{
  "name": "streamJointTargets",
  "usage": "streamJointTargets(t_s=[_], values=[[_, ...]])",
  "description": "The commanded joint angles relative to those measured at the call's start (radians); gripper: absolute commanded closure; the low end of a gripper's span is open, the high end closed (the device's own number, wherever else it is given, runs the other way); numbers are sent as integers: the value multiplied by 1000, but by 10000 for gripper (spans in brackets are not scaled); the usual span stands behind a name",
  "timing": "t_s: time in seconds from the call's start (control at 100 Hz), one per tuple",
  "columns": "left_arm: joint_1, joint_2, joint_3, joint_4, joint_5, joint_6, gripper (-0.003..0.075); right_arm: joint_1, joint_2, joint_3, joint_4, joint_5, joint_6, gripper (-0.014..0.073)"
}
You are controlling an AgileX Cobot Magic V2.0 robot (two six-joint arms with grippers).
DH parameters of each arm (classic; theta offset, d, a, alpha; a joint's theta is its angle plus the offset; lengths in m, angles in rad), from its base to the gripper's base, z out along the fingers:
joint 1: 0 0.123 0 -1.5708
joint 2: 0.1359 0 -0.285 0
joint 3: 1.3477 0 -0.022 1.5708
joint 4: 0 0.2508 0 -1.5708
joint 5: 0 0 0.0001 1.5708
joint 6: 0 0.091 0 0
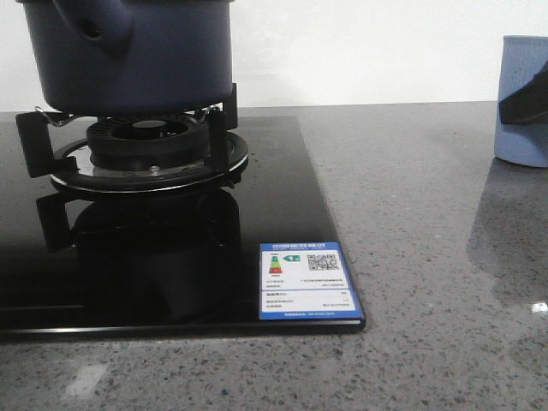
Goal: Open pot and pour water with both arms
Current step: 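Carry the cup back and set it down on the counter, open right gripper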
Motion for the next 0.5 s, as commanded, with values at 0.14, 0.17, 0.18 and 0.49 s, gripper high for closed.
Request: streamJointTargets(t_s=[0.14,0.17,0.18,0.49], values=[[0,-27,-38,-5,-103,-3,313,-6,-29,-25,-8,-12,-14,190],[0,-27,-38,-5,-103,-3,313,-6,-29,-25,-8,-15,-14,155],[0,-27,-38,-5,-103,-3,313,-6,-29,-25,-8,-15,-14,138],[0,-27,-38,-5,-103,-3,313,-6,-83,-25,-8,-17,6,2]])
